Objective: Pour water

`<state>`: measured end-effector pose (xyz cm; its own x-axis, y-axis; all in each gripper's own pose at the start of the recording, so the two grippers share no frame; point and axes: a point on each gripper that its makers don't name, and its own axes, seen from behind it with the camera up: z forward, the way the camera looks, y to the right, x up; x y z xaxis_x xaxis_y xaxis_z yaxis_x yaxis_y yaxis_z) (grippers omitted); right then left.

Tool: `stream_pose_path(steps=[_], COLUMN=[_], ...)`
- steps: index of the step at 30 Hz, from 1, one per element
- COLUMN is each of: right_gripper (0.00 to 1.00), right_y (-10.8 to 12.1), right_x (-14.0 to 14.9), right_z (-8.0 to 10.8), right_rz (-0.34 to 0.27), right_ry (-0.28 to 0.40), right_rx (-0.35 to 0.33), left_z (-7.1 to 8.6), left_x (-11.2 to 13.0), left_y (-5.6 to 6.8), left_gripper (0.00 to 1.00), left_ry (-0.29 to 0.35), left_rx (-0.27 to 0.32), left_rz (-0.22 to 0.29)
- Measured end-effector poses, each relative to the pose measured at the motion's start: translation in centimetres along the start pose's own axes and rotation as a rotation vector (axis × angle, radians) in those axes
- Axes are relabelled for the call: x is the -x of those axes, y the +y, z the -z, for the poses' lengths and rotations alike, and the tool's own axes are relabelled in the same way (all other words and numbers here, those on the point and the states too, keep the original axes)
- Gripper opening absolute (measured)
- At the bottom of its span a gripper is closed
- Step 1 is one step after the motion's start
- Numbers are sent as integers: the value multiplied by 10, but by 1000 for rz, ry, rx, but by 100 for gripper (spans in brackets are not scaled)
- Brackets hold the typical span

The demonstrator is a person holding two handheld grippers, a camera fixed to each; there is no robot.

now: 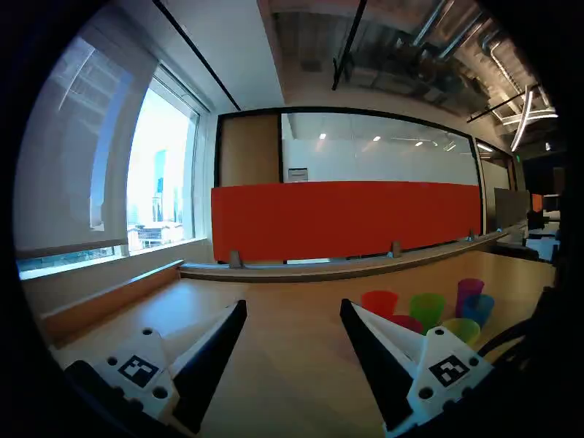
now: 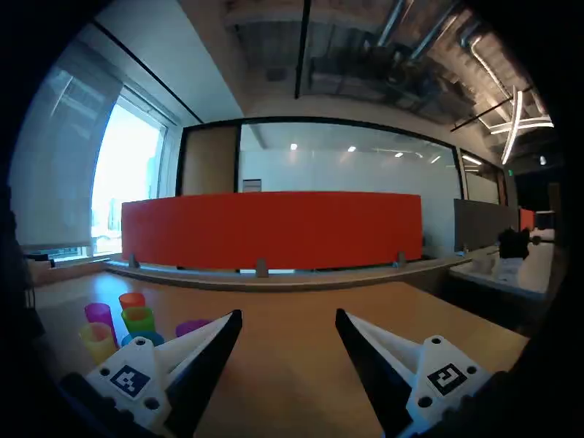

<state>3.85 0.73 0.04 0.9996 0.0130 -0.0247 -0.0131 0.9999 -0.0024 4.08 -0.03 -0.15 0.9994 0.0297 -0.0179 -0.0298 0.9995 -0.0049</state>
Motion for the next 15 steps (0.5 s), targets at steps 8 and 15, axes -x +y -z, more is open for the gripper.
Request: stream_pose_path(steps=[8,15], right_gripper=[99,99], right_y=[-3,-1], right_x=[-33,-68], right_z=[1,-3], right_rz=[6,18], right_ry=[10,-1], right_rx=[-16,-19], left_z=[3,-2], left_x=[-27,-57], left_y=[1,0], left_gripper=[95,95], left_ry=[-15,-43], left_rx=[16,34], left_rz=[6,3])
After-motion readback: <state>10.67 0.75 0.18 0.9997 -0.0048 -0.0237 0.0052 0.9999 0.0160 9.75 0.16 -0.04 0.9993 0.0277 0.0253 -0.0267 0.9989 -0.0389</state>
